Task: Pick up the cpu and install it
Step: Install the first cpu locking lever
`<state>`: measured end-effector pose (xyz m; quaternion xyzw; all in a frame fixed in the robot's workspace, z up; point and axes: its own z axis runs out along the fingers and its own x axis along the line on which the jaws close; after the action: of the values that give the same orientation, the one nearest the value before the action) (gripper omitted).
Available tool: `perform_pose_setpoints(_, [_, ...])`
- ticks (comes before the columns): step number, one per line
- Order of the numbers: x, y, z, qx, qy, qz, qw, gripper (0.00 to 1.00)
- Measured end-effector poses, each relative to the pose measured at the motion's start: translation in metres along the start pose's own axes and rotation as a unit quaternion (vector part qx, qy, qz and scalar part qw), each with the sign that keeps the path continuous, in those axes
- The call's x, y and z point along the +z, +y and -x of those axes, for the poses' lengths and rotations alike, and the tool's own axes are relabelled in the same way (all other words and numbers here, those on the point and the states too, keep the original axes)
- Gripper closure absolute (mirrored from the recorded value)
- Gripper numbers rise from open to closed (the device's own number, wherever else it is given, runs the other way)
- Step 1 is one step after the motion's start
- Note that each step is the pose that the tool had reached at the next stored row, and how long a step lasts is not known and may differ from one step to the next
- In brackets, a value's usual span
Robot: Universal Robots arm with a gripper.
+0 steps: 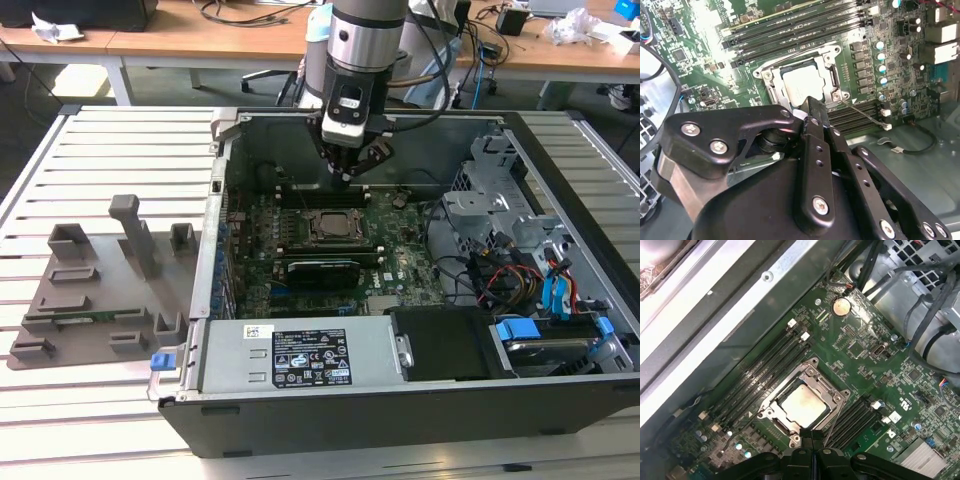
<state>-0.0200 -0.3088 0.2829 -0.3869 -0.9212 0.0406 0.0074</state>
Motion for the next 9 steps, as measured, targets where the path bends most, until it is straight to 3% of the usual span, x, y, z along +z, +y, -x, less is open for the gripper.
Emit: perform_pose_setpoints(9, [0.0, 0.0, 0.0, -0.053, -0.0043, 0.0009, 0.9986, 0.89])
